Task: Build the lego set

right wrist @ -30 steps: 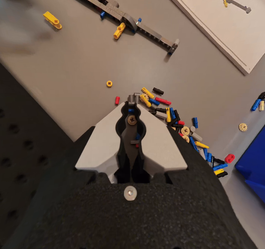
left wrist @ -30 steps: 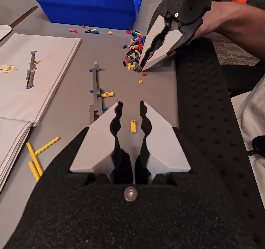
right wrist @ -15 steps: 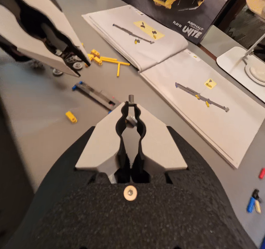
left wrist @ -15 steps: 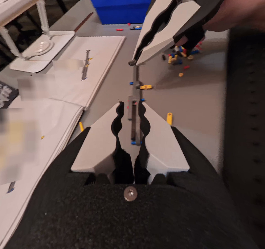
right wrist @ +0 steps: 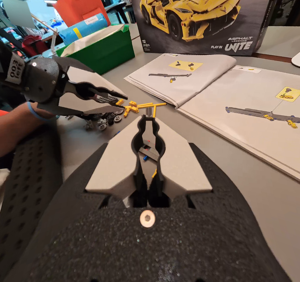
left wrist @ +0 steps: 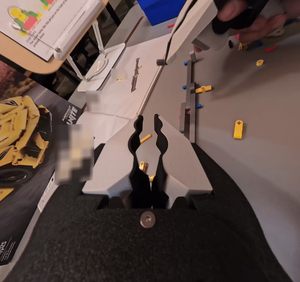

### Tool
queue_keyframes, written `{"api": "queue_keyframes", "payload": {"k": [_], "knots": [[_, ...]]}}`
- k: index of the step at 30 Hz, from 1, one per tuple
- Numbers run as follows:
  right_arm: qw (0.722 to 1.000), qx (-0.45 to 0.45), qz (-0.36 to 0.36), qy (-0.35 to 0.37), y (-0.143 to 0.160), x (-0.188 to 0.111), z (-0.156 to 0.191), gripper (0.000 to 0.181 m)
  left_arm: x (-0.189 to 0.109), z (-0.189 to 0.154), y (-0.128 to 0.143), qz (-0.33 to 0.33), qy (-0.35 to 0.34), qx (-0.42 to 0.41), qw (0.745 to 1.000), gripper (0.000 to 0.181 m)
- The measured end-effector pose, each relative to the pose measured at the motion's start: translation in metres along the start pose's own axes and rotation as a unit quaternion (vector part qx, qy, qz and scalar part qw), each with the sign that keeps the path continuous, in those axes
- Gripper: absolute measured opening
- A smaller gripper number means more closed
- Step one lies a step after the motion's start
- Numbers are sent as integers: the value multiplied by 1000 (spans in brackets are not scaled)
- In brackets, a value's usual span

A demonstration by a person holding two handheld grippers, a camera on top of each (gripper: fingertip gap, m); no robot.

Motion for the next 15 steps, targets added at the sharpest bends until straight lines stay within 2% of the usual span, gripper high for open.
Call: {"api": "queue_keyframes", "payload": {"k": [5,9,11,15], "knots": [[999,15,9,-32,2,2,0,7,-2,-1,-9,-51,-9,15,999,20],[997,7,28,-69,2,2,8,7,-1,-16,-14,-48,-51,142,987,26],[996,-28,57,-61,5,3,12,7,2,-26,-12,-23,-53,200,978,34],[991,-62,93,-70,13,7,24,7,4,-45,-14,-13,-61,285,956,34]]}}
Point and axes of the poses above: each gripper's, where its closed fingertips meet, x out along the fingers, y out of its underside, z = x × y across the jaws, the point moved 10 cm from there along -x, back along the fingers
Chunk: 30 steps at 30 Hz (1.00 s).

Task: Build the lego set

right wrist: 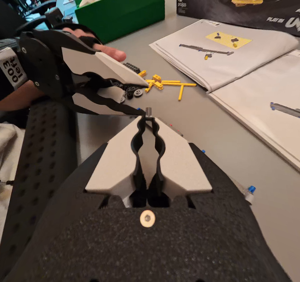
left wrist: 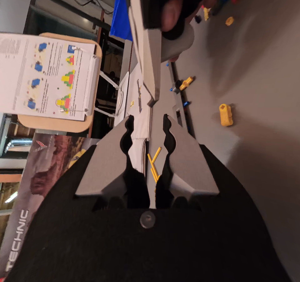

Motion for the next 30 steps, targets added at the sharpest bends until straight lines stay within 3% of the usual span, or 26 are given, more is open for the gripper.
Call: {"api": "queue_keyframes", "payload": {"k": [4,9,12,16,18,20,22,25,28,30], "knots": [[1000,-20,-3,-19,-3,3,10,7,3,-10,-11,14,-7,56,998,31],[1000,-30,-2,-11,-3,3,15,7,2,-12,-20,11,-20,67,997,8],[1000,-21,-23,-1,-6,0,14,7,5,-8,-23,20,-32,31,999,7],[989,41,-127,-59,-16,-16,11,15,2,13,-21,-20,-21,-123,992,5],[966,97,-212,-111,-23,-32,6,15,-4,26,-19,-71,-10,-224,972,6],[941,158,-256,-157,-23,-39,-1,17,-15,38,-23,-181,27,-331,926,6],[909,222,-254,-244,-23,-33,-1,34,-24,47,-27,-288,60,-402,867,6],[864,264,-237,-358,-24,-26,8,38,-32,54,-28,-386,73,-437,809,5],[843,250,-219,-423,-26,-22,24,38,-36,54,-33,-436,80,-430,787,5],[835,249,-216,-441,-27,-20,29,35,-38,52,-36,-446,72,-408,793,5]]}}
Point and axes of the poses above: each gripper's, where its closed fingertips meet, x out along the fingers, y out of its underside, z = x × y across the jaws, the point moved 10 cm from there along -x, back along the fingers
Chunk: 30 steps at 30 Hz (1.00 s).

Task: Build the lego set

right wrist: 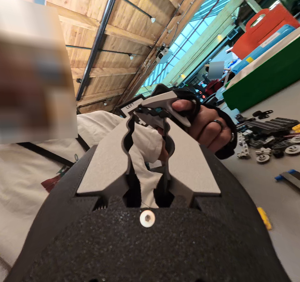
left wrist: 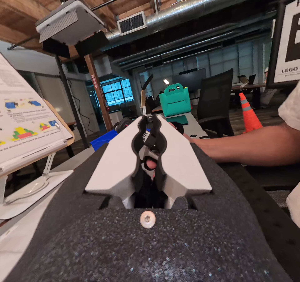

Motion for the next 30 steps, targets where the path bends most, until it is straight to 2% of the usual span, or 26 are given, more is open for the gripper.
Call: {"api": "queue_keyframes", "payload": {"k": [6,9,11,14,15,19,22,26,30], "knots": [[995,49,-1,-90,3,8,7,32,3,-10,0,1,27,37,999,6],[998,37,6,-59,4,7,4,15,4,-11,0,15,28,61,998,5],[999,24,8,-41,3,4,3,12,4,-11,1,30,21,88,995,5],[1000,19,10,-14,3,-1,1,17,1,-11,4,56,11,125,991,6],[1000,19,7,-12,2,-2,0,11,0,-10,4,61,6,132,989,6],[1000,6,-8,25,-1,-11,-3,6,-4,-7,9,95,-11,158,983,6],[999,8,1,45,0,-11,-7,14,-6,-7,8,97,-15,161,982,6],[999,8,28,46,5,-6,-7,16,-7,-7,11,114,-10,176,978,6],[999,-3,24,47,4,-6,-5,8,-5,-9,12,114,-7,179,977,6]]}}
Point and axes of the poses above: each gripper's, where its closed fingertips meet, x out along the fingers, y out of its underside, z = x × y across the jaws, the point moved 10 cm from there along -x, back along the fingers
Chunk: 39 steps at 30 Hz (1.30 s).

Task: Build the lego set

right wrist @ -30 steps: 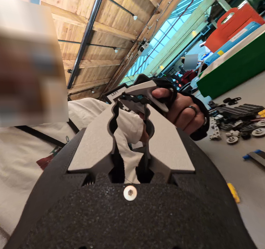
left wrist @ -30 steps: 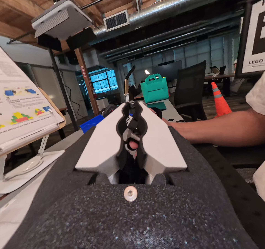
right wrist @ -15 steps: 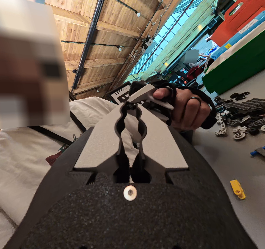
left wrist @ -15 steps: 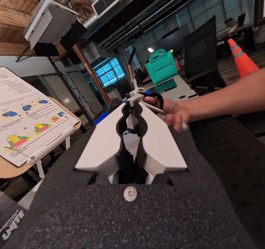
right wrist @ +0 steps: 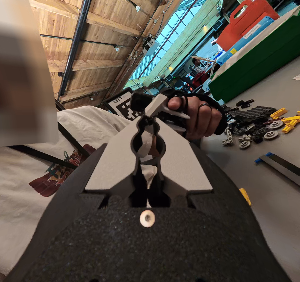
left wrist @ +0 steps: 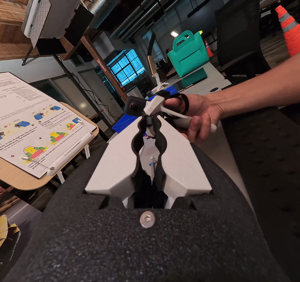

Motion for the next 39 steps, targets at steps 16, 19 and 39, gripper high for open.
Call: {"api": "queue_keyframes", "payload": {"k": [16,19,39], "knots": [[997,-30,9,69,-2,-11,-3,4,-2,1,8,75,3,-31,997,14],[996,-38,24,78,0,-8,-3,4,-2,2,9,80,14,-44,996,11],[995,-45,30,85,0,-9,-3,6,0,-5,9,85,-30,81,993,6]]}}
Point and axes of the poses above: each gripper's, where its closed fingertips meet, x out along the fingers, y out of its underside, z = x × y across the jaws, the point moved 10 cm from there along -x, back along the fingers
